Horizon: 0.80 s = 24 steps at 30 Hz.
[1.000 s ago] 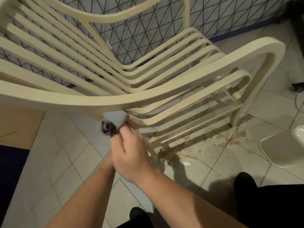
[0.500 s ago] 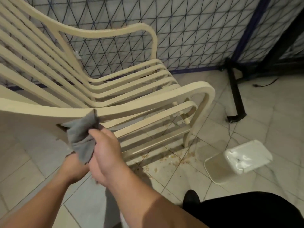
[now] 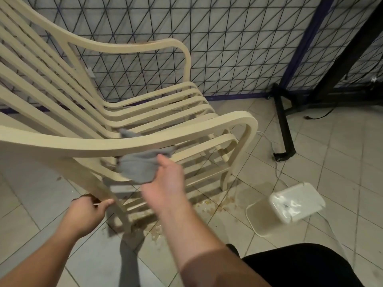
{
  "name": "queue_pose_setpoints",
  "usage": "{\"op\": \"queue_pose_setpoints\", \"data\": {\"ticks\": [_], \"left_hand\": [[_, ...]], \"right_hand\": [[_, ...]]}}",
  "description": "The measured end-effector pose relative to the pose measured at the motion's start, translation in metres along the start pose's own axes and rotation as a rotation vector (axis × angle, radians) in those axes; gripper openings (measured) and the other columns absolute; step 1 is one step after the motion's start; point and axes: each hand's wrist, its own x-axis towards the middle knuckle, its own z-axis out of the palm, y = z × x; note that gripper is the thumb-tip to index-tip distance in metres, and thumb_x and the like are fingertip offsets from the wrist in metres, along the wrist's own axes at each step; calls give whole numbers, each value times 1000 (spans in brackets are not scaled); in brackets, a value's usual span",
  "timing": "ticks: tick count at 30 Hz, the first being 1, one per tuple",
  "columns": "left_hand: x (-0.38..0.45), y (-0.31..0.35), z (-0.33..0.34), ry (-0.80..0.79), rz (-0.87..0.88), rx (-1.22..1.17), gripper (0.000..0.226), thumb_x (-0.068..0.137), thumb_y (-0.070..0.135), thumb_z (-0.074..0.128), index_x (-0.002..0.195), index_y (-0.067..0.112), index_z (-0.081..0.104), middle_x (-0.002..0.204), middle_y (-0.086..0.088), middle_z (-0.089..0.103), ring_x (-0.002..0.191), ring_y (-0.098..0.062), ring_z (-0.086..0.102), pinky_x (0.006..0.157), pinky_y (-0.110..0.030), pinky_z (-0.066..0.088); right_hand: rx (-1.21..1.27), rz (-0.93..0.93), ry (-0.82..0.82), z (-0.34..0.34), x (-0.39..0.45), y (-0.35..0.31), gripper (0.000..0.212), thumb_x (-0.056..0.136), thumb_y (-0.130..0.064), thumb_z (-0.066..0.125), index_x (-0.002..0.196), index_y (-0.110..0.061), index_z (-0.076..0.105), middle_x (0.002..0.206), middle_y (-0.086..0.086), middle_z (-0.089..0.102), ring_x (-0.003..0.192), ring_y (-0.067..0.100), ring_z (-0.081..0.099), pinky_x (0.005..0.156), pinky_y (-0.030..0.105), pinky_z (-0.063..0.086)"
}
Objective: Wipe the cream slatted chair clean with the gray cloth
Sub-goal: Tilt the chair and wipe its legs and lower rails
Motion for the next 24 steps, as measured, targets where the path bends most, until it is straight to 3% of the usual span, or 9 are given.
{"op": "queue_pose_setpoints", "data": {"ticks": [6, 9, 11, 12, 14, 18, 19, 22, 24], "left_hand": [[3, -4, 1, -21, -37, 20, 24, 95, 45, 60, 95, 27, 76, 87, 2, 77, 83, -26, 65, 71, -35, 50], [3, -9, 1, -50, -69, 41, 42, 94, 58, 53, 91, 23, 75, 80, 1, 76, 77, -21, 66, 73, -37, 56], [2, -10, 0, -50, -77, 70, 45, 94, 61, 50, 91, 23, 74, 78, 2, 74, 75, -18, 65, 73, -38, 56], [2, -10, -1, -46, -72, 81, 45, 94, 61, 49, 92, 23, 73, 77, 2, 74, 74, -18, 64, 73, -38, 56], [2, -8, -1, -42, -57, 101, 48, 94, 62, 49, 94, 20, 73, 78, 1, 74, 74, -18, 64, 73, -38, 56], [1, -6, -2, -29, -56, 111, 47, 94, 61, 49, 105, 20, 71, 79, 1, 73, 75, -19, 63, 73, -38, 56], [0, -5, -1, -24, -56, 110, 48, 94, 61, 49, 108, 20, 70, 80, 1, 73, 76, -19, 63, 73, -38, 56], [-3, -2, 0, -9, -61, 78, 46, 95, 58, 52, 109, 18, 69, 82, 0, 72, 79, -22, 62, 74, -40, 55], [-3, -2, 0, 1, -63, 57, 42, 95, 55, 53, 107, 18, 70, 79, 0, 71, 79, -24, 62, 74, -40, 55]], "right_hand": [[119, -483, 138, -28, 1, -133, 38, 105, -11, 32, 140, -6, 47, 133, 21, 59, 122, 34, 58, 108, 48, 43], [219, -579, 171, -37, -14, -175, 40, 105, -10, 28, 140, 0, 46, 138, 24, 55, 128, 34, 54, 113, 45, 39], [322, -605, 151, -43, -26, -187, 38, 105, -8, 27, 138, 4, 44, 131, 25, 55, 119, 34, 58, 98, 44, 52], [367, -620, 151, -46, -29, -190, 36, 105, -7, 27, 134, 3, 45, 121, 25, 58, 106, 34, 61, 79, 43, 58], [455, -633, 179, -53, -30, -197, 32, 104, -6, 23, 126, 0, 46, 100, 22, 55, 81, 30, 59, 56, 38, 55], [530, -685, 316, -63, -19, -202, 35, 99, -2, 23, 123, 0, 49, 98, 20, 50, 88, 21, 57, 94, 26, 49], [454, -709, 373, -65, -17, -200, 36, 100, -1, 24, 124, 2, 51, 106, 21, 52, 95, 22, 58, 101, 27, 47], [-48, -735, 734, -81, -9, -182, 38, 103, -4, 28, 136, 9, 44, 138, 25, 50, 116, 36, 57, 88, 30, 52], [-442, -873, 967, -101, -6, -166, 38, 106, -11, 29, 138, 7, 41, 132, 25, 53, 123, 41, 51, 93, 32, 48]]}}
